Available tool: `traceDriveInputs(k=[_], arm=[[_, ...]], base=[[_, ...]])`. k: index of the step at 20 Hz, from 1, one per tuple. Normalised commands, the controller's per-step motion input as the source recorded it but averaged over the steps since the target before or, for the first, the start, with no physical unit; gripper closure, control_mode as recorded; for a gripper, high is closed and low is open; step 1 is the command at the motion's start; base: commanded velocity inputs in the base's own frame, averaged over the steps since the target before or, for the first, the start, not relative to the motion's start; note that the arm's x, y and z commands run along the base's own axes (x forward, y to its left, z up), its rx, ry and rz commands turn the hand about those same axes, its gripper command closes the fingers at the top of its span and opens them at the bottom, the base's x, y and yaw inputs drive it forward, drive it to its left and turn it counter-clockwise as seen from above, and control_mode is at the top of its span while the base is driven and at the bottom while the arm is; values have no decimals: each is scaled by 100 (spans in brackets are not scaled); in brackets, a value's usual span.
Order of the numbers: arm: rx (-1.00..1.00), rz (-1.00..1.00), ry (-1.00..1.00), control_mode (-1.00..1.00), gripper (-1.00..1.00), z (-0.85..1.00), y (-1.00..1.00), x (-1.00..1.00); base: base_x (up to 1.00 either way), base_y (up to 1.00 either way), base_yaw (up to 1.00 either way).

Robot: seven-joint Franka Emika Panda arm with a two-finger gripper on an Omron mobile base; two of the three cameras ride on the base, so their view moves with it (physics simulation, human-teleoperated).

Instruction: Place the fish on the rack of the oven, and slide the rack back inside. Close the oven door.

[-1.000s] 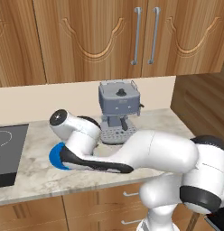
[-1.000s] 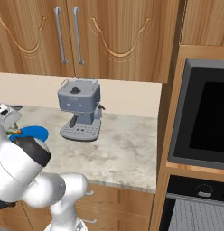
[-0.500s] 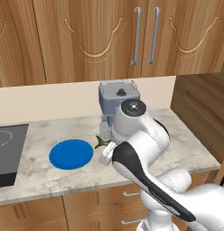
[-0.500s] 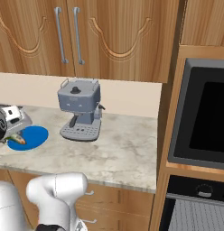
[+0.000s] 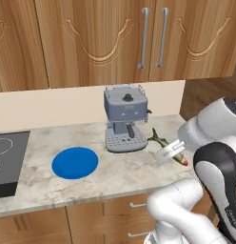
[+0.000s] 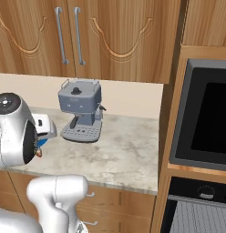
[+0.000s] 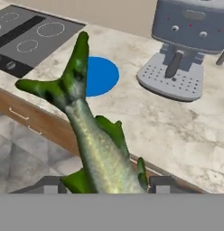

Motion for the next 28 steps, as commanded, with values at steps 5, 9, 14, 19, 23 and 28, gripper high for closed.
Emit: traceDriveInputs(k=[5, 9, 14, 19, 23, 28], arm=[[13, -20, 0, -100, 100, 56, -95, -38], [0, -18, 0, -100, 100, 6, -29, -6], [0, -5, 3, -100, 100, 0, -2, 10], [0, 0, 0, 100, 100, 0, 0, 11], [0, 0, 0, 100, 100, 0, 0, 0], [0, 0, 0, 100, 100, 0, 0, 0]], base=[[0, 0, 0], [0, 0, 0], [0, 0, 0], [1, 0, -4], [-19, -14, -21], [-36, -9, -40]])
